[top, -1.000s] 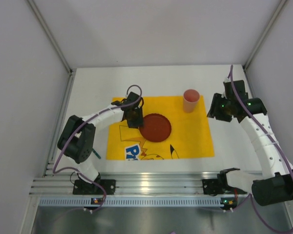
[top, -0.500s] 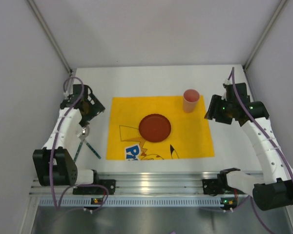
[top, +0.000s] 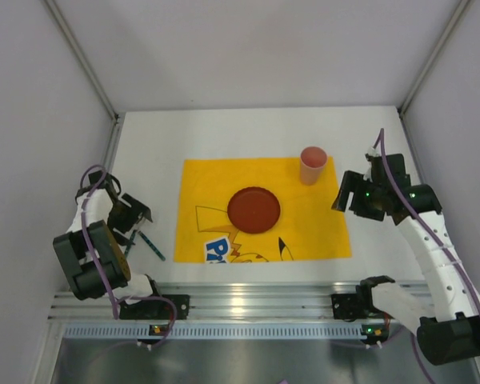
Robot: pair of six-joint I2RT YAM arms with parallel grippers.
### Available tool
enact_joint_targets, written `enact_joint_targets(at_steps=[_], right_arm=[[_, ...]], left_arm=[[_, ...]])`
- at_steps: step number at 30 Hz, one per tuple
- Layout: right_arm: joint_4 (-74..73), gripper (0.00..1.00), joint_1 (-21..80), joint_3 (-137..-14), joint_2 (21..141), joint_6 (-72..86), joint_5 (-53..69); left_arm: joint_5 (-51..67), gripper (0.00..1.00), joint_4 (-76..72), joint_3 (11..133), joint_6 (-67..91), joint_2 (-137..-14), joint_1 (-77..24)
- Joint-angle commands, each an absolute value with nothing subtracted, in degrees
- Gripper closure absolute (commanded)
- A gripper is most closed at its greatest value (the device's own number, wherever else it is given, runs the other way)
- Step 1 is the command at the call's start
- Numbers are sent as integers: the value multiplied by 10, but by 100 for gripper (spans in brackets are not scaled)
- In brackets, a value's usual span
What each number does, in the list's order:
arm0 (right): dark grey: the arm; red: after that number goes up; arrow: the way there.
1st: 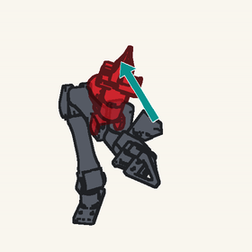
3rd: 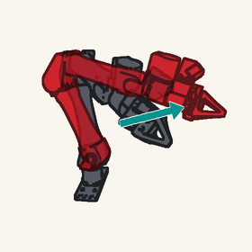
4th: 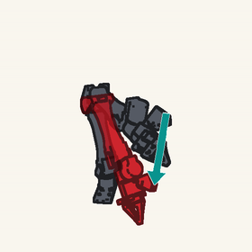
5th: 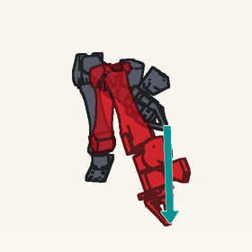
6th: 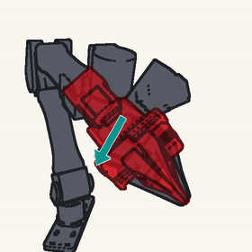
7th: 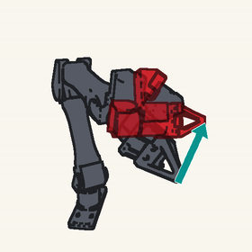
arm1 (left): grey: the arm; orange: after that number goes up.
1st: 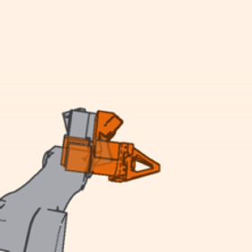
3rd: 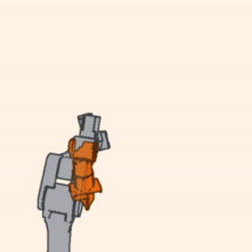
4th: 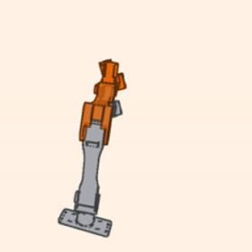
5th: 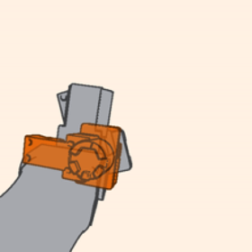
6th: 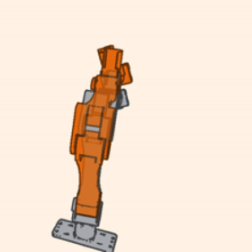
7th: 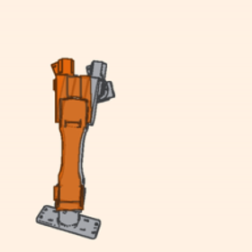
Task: Set the dinner table for one person
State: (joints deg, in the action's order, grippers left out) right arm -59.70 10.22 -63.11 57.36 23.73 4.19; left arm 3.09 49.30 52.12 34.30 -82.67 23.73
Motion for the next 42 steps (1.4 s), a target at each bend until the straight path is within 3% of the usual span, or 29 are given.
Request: enact_joint_targets(at_steps=[1,17,20,22,24,26,28,37,42], right_arm=[[-592,24,97,-600,550,234,40],[-568,24,95,-604,590,226,37],[-569,24,95,-604,590,225,33],[-571,24,95,-605,589,227,33],[-573,24,94,-607,588,227,31],[-574,24,93,-609,588,229,28],[-575,24,92,-613,589,231,26],[-573,25,92,-625,593,250,28],[-572,25,92,-626,594,255,30]], left_arm=[[35,9,480,512,333,-809,237],[-87,21,437,500,362,-895,178],[-101,29,423,497,359,-918,168],[-107,39,416,495,359,-927,169],[-108,59,406,497,354,-932,168],[-105,90,405,510,350,-937,169],[-102,100,416,536,346,-938,168],[-74,100,501,714,323,-904,163],[-28,100,512,754,302,-876,137]])
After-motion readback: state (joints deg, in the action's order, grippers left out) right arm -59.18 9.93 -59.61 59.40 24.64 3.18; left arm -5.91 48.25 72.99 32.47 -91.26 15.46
